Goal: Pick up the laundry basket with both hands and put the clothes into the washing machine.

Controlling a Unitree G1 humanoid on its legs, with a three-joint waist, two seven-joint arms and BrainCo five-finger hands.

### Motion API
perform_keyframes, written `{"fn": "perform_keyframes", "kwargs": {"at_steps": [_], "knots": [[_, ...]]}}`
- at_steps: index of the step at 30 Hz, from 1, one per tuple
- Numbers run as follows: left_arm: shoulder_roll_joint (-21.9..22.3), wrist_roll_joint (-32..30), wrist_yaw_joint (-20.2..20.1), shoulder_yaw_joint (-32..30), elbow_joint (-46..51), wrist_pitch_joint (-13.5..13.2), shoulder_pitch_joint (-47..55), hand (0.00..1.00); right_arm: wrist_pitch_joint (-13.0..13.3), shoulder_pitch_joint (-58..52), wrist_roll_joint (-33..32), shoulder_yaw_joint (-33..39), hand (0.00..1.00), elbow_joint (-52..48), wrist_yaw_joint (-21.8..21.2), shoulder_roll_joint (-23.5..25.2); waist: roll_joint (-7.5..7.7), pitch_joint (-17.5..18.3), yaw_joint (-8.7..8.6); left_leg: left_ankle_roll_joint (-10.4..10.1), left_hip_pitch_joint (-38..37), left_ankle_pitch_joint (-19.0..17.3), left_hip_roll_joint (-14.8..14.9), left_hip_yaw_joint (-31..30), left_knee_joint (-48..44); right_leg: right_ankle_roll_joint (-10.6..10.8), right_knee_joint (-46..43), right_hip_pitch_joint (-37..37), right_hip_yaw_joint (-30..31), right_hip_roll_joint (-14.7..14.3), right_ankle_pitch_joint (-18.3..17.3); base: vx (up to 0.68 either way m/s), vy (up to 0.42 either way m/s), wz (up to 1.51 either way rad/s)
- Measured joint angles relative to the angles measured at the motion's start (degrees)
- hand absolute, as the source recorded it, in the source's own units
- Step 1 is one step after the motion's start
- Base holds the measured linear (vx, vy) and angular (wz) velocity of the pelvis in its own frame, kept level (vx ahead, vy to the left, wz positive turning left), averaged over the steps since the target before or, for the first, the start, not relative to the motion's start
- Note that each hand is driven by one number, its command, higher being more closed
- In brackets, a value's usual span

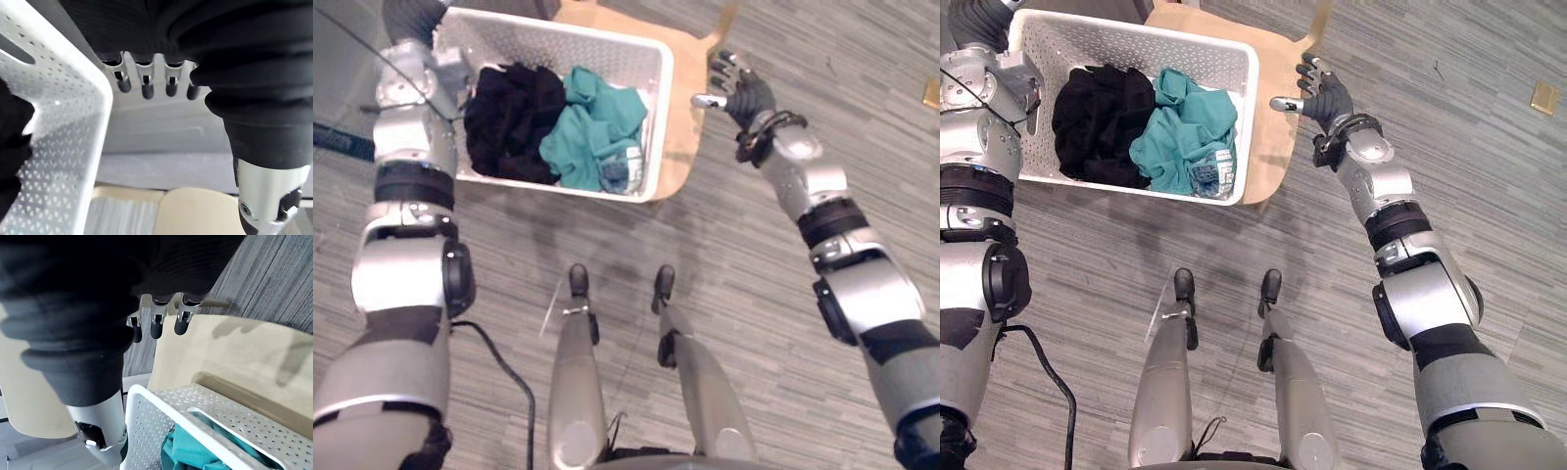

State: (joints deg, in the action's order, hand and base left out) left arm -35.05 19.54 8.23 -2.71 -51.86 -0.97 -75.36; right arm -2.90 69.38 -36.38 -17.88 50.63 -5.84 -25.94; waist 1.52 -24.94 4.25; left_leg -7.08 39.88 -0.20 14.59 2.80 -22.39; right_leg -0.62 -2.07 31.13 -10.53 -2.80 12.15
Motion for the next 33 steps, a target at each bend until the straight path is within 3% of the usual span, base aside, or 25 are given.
{"fn": "perform_keyframes", "kwargs": {"at_steps": [5, 9, 15, 18, 26, 29, 33], "knots": [[-1.41, 0.21, 2.21, 3.23, 13.21, -3.63, 4.11, 0.0, 0.32, -5.19, -0.32, 0.12, 0.0, -4.29, 0.17, -3.38, -0.01, 0.0, 0.05, 0.34, -2.08, 0.23, -0.79, 0.66, 0.72, -0.22, -2.74, -0.35, 0.14, 1.04, -1.5, 0.05, 0.024, 0.04], [-3.63, 1.38, 4.65, 1.45, 32.64, -8.16, 21.45, 0.0, 1.57, -21.07, -2.28, 4.82, 0.0, -19.67, 0.02, -7.6, -0.03, 0.0, 0.06, 0.89, -7.24, -0.14, -1.71, 2.21, 2.27, 0.49, -7.5, -2.27, 0.73, 2.64, -5.5, 0.08, 0.025, 0.07], [-1.85, 2.48, 5.6, -5.09, 45.54, -9.5, 41.75, 0.0, 4.11, -42.42, -2.46, 16.34, 0.0, -36.66, -0.61, -8.85, -0.11, 0.1, -0.09, 1.38, -11.12, -0.51, -3.29, 2.63, 3.35, 0.59, -13.87, -2.99, 0.41, 4.84, -10.21, 0.06, -0.001, 0.15], [4.99, 2.52, 5.69, -10.81, 51.27, -10.22, 53.55, 0.0, 4.77, -56.1, -2.34, 22.9, 0.0, -45.19, -0.83, -6.98, -0.45, 1.67, -0.13, 1.64, -13.15, -0.69, -4.25, 2.69, 4.33, 1.02, -15.52, -4.14, -0.11, 5.99, -12.13, 0.06, 0.002, 0.18], [25.95, 1.99, 5.1, -15.49, 57.11, -10.59, 77.47, 0.0, 6.12, -79.38, 3.81, 29.9, 0.0, -50.54, -3.27, 9.16, -1.64, 11.57, -0.59, 2.52, -20.65, -1.75, -6.68, 3.15, 8.17, 2.22, -16.09, -9.54, -0.04, 7.85, -15.45, 0.09, 0.031, 0.08], [32.2, -0.04, 4.19, -15.05, 57.09, -10.49, 83.89, 0.0, 6.11, -84.27, 5.97, 30.98, 0.0, -50.32, -3.6, 15.38, -2.1, 14.17, -0.72, 2.76, -24.82, -1.89, -7.14, 4.07, 10.33, 2.58, -15.53, -12.46, 0.75, 8.03, -15.88, 0.06, 0.035, -0.06], [38.04, -0.15, 2.23, -8.56, 55.27, -9.45, 90.27, 0.0, 6.11, -89.59, 7.76, 30.09, 0.0, -47.88, -4.3, 21.22, -2.48, 18.37, -1.05, 2.79, -31.22, -1.85, -7.63, 5.14, 13.64, 3.16, -15.1, -17.18, 1.2, 8.69, -17.0, 0.05, 0.018, -0.02]]}}
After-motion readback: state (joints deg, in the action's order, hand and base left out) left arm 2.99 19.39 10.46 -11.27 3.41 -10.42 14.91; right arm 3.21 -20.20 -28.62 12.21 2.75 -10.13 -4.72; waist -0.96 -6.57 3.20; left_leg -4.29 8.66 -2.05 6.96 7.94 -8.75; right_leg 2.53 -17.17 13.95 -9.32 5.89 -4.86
